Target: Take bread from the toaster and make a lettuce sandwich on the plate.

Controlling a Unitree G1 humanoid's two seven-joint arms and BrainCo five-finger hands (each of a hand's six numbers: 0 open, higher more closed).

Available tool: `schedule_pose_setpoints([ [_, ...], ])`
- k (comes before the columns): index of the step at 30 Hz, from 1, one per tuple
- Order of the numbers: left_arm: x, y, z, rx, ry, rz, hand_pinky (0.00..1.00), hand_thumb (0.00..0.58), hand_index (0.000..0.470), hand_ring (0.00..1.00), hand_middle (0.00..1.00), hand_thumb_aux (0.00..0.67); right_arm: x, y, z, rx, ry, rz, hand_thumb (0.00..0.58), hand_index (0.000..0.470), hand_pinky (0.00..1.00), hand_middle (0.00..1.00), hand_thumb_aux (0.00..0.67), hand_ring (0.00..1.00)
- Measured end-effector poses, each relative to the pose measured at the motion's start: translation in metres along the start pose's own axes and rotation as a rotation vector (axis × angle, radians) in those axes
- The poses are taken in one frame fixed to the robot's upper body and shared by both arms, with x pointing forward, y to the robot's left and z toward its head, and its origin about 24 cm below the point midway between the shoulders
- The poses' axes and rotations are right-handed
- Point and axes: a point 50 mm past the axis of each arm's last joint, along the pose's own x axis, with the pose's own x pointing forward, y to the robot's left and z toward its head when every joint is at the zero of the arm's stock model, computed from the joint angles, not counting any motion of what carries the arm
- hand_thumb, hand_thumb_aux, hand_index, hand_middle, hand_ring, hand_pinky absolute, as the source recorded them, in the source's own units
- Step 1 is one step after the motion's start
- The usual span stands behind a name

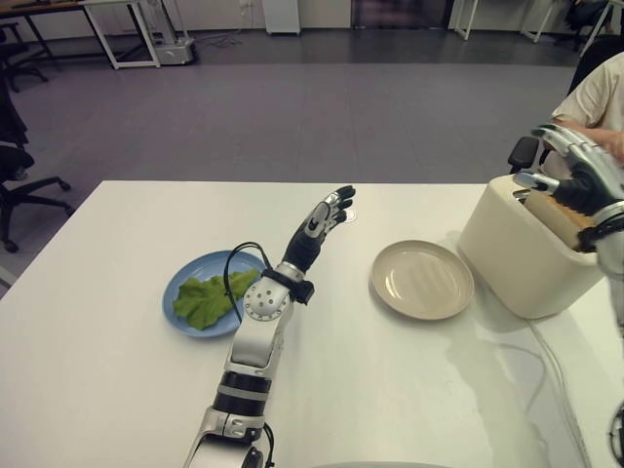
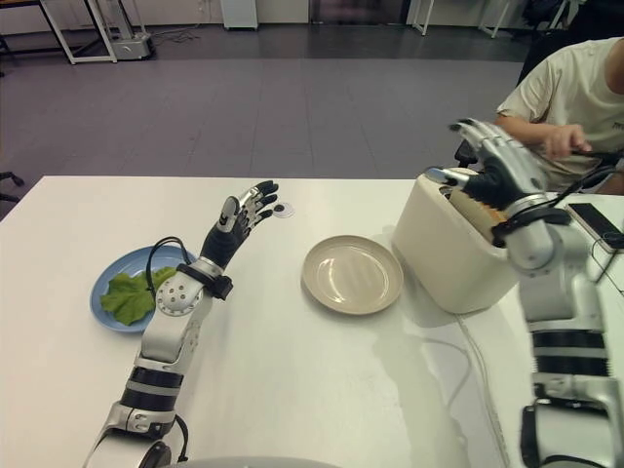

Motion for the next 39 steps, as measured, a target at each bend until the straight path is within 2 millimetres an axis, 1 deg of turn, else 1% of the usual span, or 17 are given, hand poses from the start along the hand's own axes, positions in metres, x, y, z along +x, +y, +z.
schedule_pose_setpoints([
  [2,0.000,0.000,0.000,0.001,0.000,-0.008,0.00,0.000,0.000,0.00,0.00,0.000,0.001,0.001,-0.017,-0.151,0.044,0.053,0.000,0.000,0.00,0.00,0.000,0.00],
  [4,0.000,0.000,0.001,0.002,-0.001,-0.008,0.00,0.000,0.000,0.00,0.00,0.000,0.001,0.004,-0.033,-0.235,0.092,0.111,0.000,0.000,0.00,0.00,0.000,0.00],
  [7,0.000,0.001,0.001,0.003,-0.002,-0.008,0.00,0.000,0.000,0.00,0.00,0.000,-0.001,0.011,-0.052,-0.266,0.155,0.184,0.000,0.000,0.00,0.00,0.000,0.00],
  [10,0.000,0.001,0.001,0.003,-0.001,-0.008,0.00,0.000,0.000,0.00,0.00,0.000,0.000,0.010,-0.061,-0.269,0.174,0.199,0.000,0.000,0.00,0.00,0.000,0.00],
  [20,-0.001,0.001,0.001,0.005,0.001,-0.008,0.00,0.000,0.000,0.00,0.00,0.000,0.001,0.008,-0.078,-0.260,0.234,0.209,0.000,0.000,0.00,0.00,0.000,0.00],
  [23,-0.001,0.002,0.001,0.006,0.001,-0.009,0.00,0.000,0.000,0.00,0.00,0.000,-0.001,0.010,-0.080,-0.254,0.245,0.217,0.000,0.000,0.00,0.00,0.000,0.00],
  [26,-0.001,0.002,0.001,0.008,0.002,-0.009,0.00,0.000,0.000,0.00,0.00,0.000,0.001,0.005,-0.081,-0.229,0.257,0.190,0.000,0.000,0.00,0.00,0.000,0.00],
  [29,-0.001,0.002,0.001,0.012,0.004,-0.009,0.00,0.000,0.000,0.00,0.00,0.000,0.001,0.005,-0.082,-0.235,0.256,0.189,0.000,0.000,0.00,0.00,0.000,0.00],
  [30,-0.002,0.003,0.001,0.015,0.006,-0.008,0.00,0.000,0.000,0.00,0.00,0.000,0.001,0.006,-0.081,-0.239,0.249,0.196,0.346,0.171,0.00,0.00,0.244,0.00],
  [31,-0.002,0.003,0.001,0.017,0.007,-0.009,0.00,0.000,0.000,0.00,0.00,0.000,0.001,0.007,-0.080,-0.242,0.242,0.202,0.494,0.289,0.00,0.00,0.413,0.00],
  [32,-0.002,0.003,0.001,0.018,0.007,-0.009,0.00,0.000,0.000,0.00,0.00,0.000,0.002,0.007,-0.078,-0.241,0.231,0.198,0.532,0.335,0.00,0.00,0.478,0.00],
  [33,-0.002,0.003,0.001,0.019,0.007,-0.009,0.00,0.000,0.000,0.00,0.00,0.000,0.005,0.006,-0.073,-0.237,0.205,0.191,0.576,0.433,0.00,0.00,0.617,0.00],
  [34,-0.002,0.003,0.001,0.019,0.008,-0.010,0.00,0.000,0.000,0.00,0.00,0.000,0.006,0.007,-0.070,-0.242,0.185,0.198,0.580,0.470,0.00,0.00,0.670,0.00],
  [37,-0.002,0.004,0.000,0.021,0.009,-0.009,0.00,0.000,0.000,0.00,0.00,0.000,0.008,0.012,-0.060,-0.254,0.133,0.237,0.580,0.470,0.00,0.00,0.670,0.00],
  [39,-0.002,0.004,0.000,0.022,0.008,-0.008,0.00,0.000,0.000,0.00,0.00,0.000,0.009,0.017,-0.049,-0.238,0.081,0.255,0.580,0.470,0.00,0.00,0.670,0.00],
])
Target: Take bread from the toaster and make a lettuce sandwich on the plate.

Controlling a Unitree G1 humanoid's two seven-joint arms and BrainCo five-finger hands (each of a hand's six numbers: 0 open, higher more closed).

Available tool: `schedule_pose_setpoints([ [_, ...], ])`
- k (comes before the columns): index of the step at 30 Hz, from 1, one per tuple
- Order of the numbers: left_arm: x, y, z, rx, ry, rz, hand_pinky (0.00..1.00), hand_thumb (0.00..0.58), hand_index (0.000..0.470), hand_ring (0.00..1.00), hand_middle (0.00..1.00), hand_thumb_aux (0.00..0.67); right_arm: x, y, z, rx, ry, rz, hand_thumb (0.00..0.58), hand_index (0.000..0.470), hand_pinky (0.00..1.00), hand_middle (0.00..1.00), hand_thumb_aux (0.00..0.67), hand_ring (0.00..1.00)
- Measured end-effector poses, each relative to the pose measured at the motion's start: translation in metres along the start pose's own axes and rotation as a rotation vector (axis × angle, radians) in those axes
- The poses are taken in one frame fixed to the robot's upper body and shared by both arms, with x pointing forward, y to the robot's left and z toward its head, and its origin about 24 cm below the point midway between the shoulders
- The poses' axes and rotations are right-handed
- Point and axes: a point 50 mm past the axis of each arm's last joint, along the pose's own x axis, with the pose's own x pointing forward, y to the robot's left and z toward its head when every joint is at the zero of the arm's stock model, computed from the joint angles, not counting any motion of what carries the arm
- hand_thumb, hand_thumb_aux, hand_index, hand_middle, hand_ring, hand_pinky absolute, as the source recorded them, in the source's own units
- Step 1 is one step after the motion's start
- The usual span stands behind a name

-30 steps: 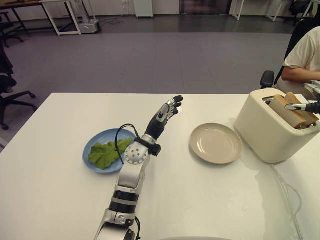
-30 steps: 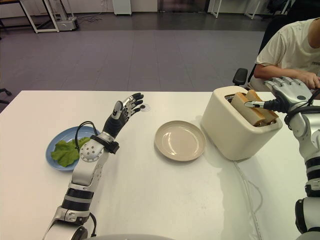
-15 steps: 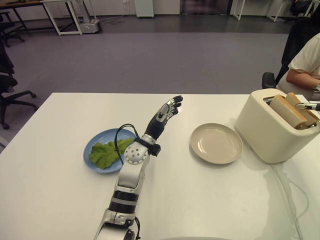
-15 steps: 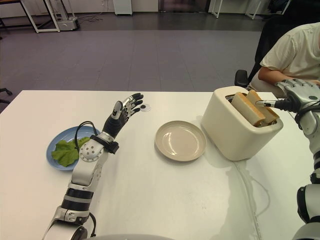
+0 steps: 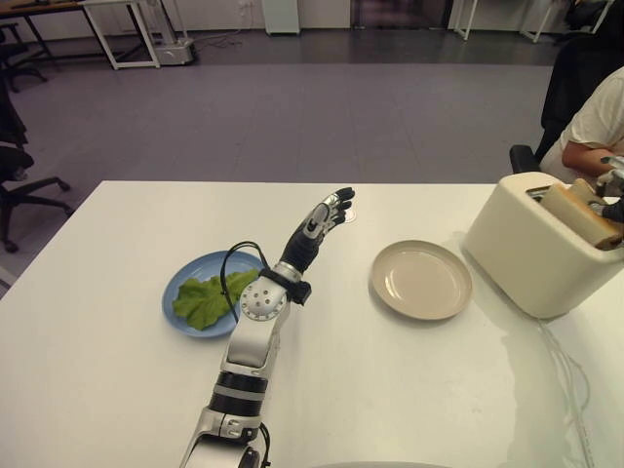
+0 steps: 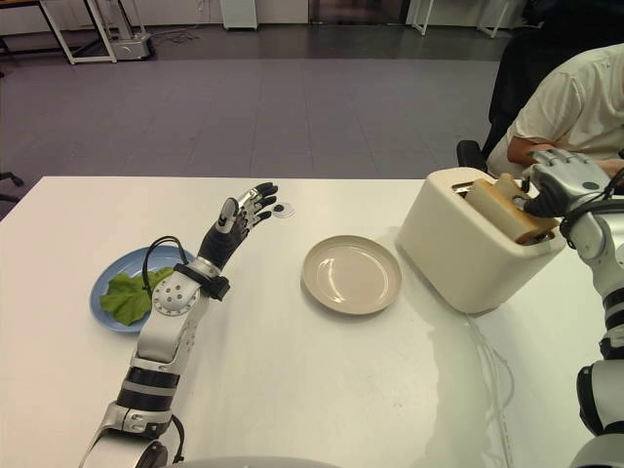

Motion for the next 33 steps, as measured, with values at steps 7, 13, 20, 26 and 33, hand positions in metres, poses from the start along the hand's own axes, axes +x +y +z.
schedule_pose_setpoints([
  [7,0.000,0.001,0.000,0.005,-0.004,0.005,0.00,0.000,0.000,0.00,0.00,0.000,0.000,0.008,0.009,0.070,-0.017,0.017,0.580,0.470,0.00,0.00,0.670,0.00],
  [13,-0.002,0.001,-0.001,0.008,-0.002,0.006,0.00,0.000,0.000,0.00,0.00,0.000,0.000,0.007,0.008,0.072,-0.004,0.003,0.580,0.470,0.00,0.00,0.670,0.00],
  [20,-0.002,0.001,-0.001,0.009,-0.001,0.008,0.00,0.000,0.000,0.00,0.00,0.000,0.005,-0.037,-0.002,0.088,0.032,-0.153,0.580,0.470,0.00,0.00,0.670,0.00],
  [26,-0.002,0.001,-0.001,0.009,-0.002,0.019,0.00,0.000,0.000,0.00,0.00,0.000,0.001,-0.102,0.004,0.034,-0.026,-0.386,0.580,0.470,0.00,0.00,0.670,0.00],
  [33,-0.002,0.002,-0.001,0.009,-0.003,0.028,0.00,0.000,0.000,0.00,0.00,0.000,-0.001,-0.124,0.092,0.246,-0.424,-0.435,0.580,0.470,0.00,0.00,0.670,0.00],
])
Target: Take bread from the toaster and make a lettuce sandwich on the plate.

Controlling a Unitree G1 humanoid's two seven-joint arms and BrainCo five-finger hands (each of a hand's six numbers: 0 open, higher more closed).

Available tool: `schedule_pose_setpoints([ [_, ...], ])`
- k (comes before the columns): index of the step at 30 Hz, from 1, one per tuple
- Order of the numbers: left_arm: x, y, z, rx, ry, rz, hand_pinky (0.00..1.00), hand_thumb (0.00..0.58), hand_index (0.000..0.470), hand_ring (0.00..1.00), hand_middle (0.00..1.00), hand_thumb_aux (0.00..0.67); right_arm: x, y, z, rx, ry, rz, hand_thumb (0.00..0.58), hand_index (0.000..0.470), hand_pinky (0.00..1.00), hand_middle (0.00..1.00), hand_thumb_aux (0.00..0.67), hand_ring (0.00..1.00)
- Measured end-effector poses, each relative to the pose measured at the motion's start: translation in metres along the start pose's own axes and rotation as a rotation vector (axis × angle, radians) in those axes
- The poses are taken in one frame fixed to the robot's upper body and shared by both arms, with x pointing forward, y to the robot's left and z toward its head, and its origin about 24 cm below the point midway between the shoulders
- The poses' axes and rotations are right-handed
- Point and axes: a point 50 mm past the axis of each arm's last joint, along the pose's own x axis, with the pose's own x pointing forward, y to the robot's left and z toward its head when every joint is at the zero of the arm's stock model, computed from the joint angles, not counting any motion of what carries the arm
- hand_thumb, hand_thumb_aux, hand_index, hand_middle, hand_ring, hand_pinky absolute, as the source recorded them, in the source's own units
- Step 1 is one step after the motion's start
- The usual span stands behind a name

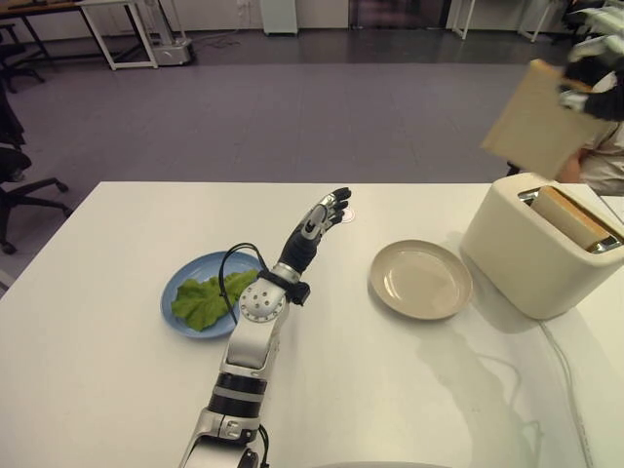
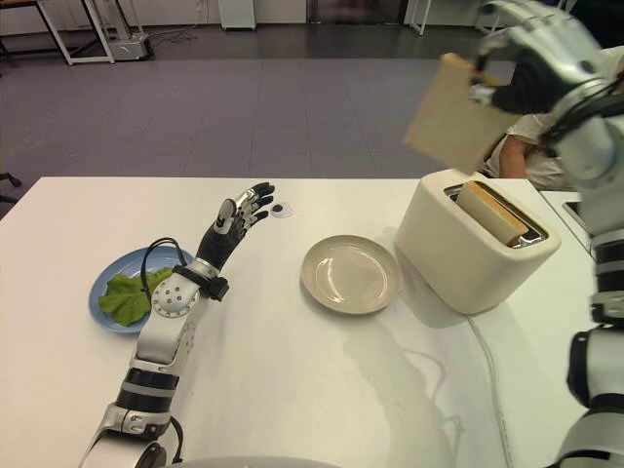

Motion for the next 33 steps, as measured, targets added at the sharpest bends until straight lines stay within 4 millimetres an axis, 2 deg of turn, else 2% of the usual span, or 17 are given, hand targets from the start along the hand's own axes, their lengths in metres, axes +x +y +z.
schedule_pose_setpoints([
  [3,-0.001,0.003,0.000,0.006,0.001,0.007,0.00,0.000,0.000,0.00,0.00,0.000,0.004,0.039,0.041,0.164,-0.123,0.157,0.580,0.470,0.00,0.00,0.670,0.00],
  [7,0.001,0.006,0.003,0.012,-0.008,0.015,0.00,0.000,0.000,0.00,0.00,0.000,0.002,0.064,0.061,0.261,-0.171,0.303,0.580,0.470,0.00,0.00,0.670,0.00],
  [10,0.000,0.009,0.003,0.014,-0.009,0.031,0.00,0.000,0.000,0.00,0.00,0.000,-0.005,0.099,0.073,0.290,-0.188,0.423,0.580,0.470,0.00,0.00,0.670,0.00],
  [14,0.001,0.009,0.003,0.013,-0.008,0.033,0.00,0.000,0.000,0.00,0.00,0.000,-0.013,0.125,0.068,0.274,-0.156,0.506,0.580,0.470,0.00,0.00,0.670,0.00],
  [17,0.003,0.009,0.001,0.012,-0.001,0.021,0.00,0.000,0.000,0.00,0.00,0.000,-0.020,0.136,0.061,0.261,-0.127,0.536,0.580,0.470,0.00,0.00,0.670,0.00],
  [24,0.004,0.009,0.002,0.016,-0.012,0.016,0.00,0.000,0.000,0.00,0.00,0.000,-0.030,0.150,0.055,0.236,-0.104,0.579,0.580,0.470,0.00,0.00,0.670,0.00],
  [28,0.006,0.010,0.001,0.016,-0.010,0.013,0.00,0.000,0.000,0.00,0.00,0.000,-0.048,0.165,0.054,0.244,-0.099,0.683,0.580,0.470,0.00,0.00,0.670,0.00],
  [33,0.006,0.010,0.002,0.018,-0.018,0.013,0.00,0.000,0.000,0.00,0.00,0.000,-0.057,0.175,0.057,0.175,-0.134,0.752,0.580,0.470,0.00,0.00,0.670,0.00],
])
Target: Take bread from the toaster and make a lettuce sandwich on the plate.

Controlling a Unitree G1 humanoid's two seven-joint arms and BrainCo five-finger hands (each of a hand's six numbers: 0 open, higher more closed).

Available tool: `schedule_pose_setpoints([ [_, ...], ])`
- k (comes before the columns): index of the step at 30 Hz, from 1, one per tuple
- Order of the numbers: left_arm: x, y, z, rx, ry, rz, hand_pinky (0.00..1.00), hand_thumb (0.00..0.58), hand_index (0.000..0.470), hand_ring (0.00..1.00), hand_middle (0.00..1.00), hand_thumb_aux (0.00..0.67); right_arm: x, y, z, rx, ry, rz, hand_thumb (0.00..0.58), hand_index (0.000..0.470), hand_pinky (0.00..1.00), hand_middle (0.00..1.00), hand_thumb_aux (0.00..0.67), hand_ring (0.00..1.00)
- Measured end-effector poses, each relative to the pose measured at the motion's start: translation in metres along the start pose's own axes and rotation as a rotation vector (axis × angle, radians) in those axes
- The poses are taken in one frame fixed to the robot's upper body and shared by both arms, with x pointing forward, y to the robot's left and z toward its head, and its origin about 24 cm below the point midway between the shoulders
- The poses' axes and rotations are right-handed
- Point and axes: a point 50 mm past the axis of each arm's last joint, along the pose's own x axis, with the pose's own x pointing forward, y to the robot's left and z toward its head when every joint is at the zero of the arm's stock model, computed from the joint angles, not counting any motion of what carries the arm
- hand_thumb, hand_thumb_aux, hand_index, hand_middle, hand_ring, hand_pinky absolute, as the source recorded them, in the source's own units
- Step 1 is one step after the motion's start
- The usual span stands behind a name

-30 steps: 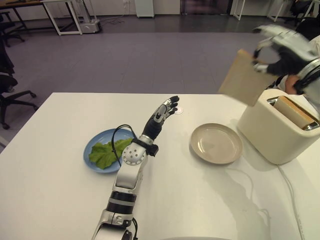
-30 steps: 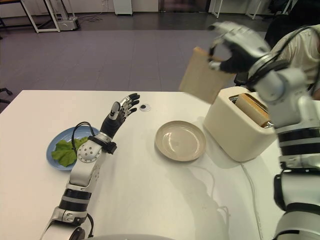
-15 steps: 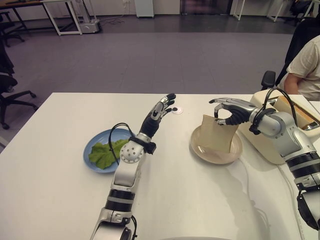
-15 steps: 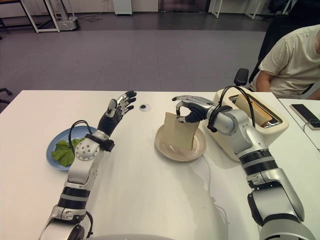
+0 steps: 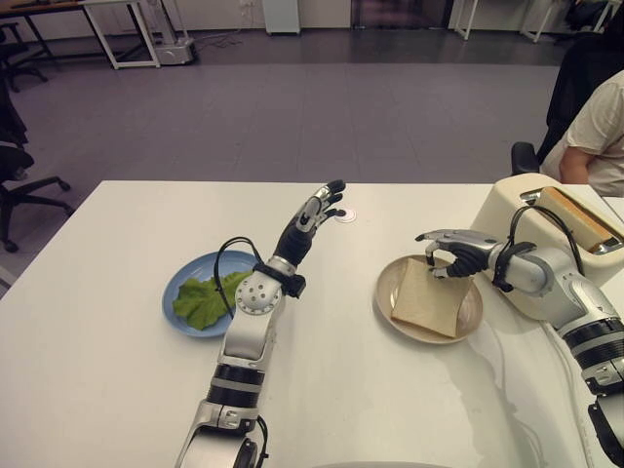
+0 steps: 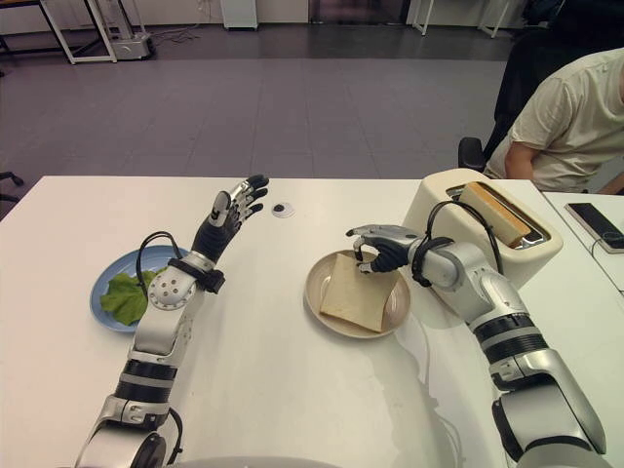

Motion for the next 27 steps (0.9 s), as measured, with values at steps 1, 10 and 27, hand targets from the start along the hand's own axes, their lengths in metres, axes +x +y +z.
schedule_pose_setpoints([
  [1,0.000,0.000,0.000,0.000,-0.001,0.000,0.00,0.000,0.000,0.00,0.00,0.000,0.000,0.006,-0.001,-0.010,0.004,0.025,0.580,0.470,0.00,0.00,0.670,0.00],
  [10,0.000,0.000,0.000,0.001,-0.003,0.000,0.00,0.000,0.000,0.00,0.00,0.000,-0.006,0.007,-0.009,-0.080,0.051,0.059,0.000,0.000,0.00,0.00,0.000,0.00],
  [27,-0.019,0.123,0.036,1.777,0.369,-0.478,0.00,0.000,0.000,0.00,0.00,0.000,-0.051,-0.084,0.011,-0.190,0.120,-0.314,0.000,0.000,0.00,0.00,0.000,0.00],
])
